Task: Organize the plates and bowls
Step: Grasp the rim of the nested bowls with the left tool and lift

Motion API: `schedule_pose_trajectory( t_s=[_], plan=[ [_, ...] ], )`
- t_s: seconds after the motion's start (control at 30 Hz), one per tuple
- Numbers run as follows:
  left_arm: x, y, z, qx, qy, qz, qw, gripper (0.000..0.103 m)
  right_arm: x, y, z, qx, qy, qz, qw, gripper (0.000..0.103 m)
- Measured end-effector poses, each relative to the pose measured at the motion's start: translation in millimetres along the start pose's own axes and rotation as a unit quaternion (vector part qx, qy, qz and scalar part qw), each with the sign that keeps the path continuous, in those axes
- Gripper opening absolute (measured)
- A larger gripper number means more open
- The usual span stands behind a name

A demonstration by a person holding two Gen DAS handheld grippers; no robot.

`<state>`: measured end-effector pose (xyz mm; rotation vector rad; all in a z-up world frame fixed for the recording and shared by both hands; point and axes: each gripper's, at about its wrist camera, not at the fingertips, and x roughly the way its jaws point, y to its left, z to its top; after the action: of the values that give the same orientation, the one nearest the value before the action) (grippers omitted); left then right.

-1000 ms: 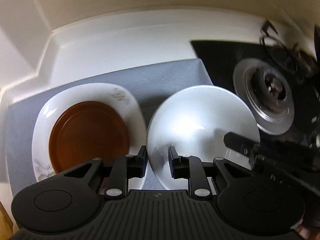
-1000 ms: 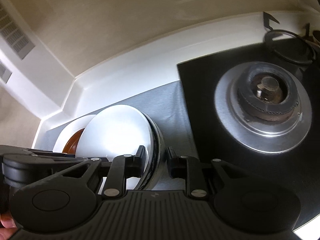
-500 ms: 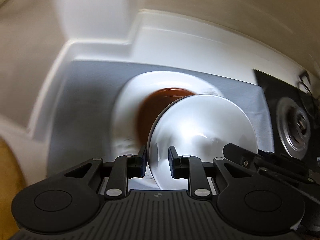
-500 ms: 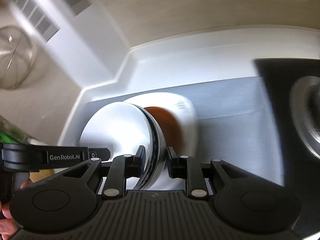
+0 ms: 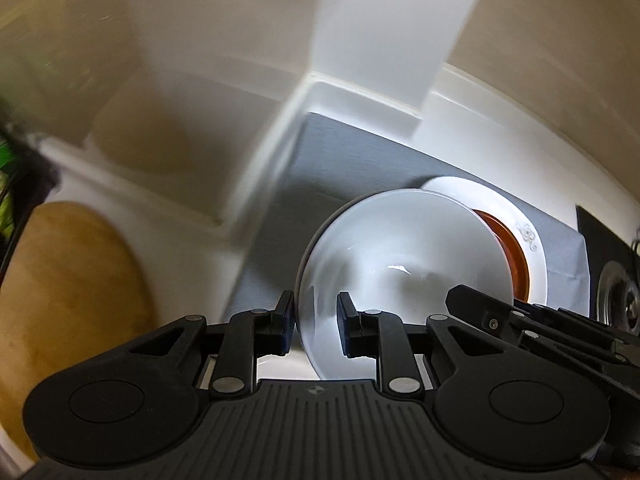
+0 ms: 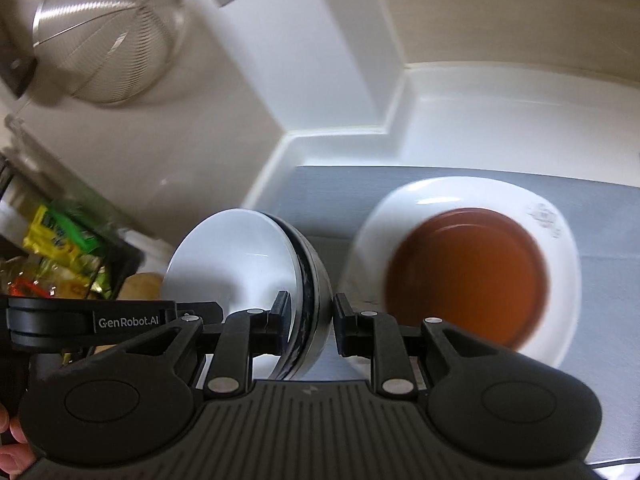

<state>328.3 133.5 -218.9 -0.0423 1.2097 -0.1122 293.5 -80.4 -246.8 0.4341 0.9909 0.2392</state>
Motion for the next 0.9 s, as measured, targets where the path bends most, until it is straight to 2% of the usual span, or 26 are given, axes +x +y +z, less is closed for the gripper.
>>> schedule_pose_trajectory(
  t_s=[0.17, 0.33, 0.43, 0.7, 0.9],
  plan=[
    [-24.0, 20.5, -9.1, -0.007, 0.003, 0.007, 1.0, 0.024, -5.1, 24.2, -4.2, -0.021, 0.016, 0.013, 1.0, 0.024],
    [-32.1, 35.8, -28.3, -0.011, 0.016, 0.016, 0.9997, 0.024, -0.8, 32.5, -25.2, -0.016, 0.043, 0.032, 0.998, 0.024],
    [-24.8, 46.2, -40.5, -0.019, 0.033, 0.022, 0.999, 0.024, 8.7, 30.5, -39.5, -0.004, 0.066, 0.045, 0.997, 0.024],
    [8.2, 65.0, -66.7, -0.039, 0.091, 0.007, 0.9951, 0.024, 28.8, 31.6, -67.9, -0.029, 0.104, 0.032, 0.994, 0.024],
    [24.9, 69.3, -78.9, -0.033, 0.107, -0.005, 0.9937, 0.024, 40.5, 27.7, -80.2, -0.048, 0.126, 0.021, 0.991, 0.025]
  ],
)
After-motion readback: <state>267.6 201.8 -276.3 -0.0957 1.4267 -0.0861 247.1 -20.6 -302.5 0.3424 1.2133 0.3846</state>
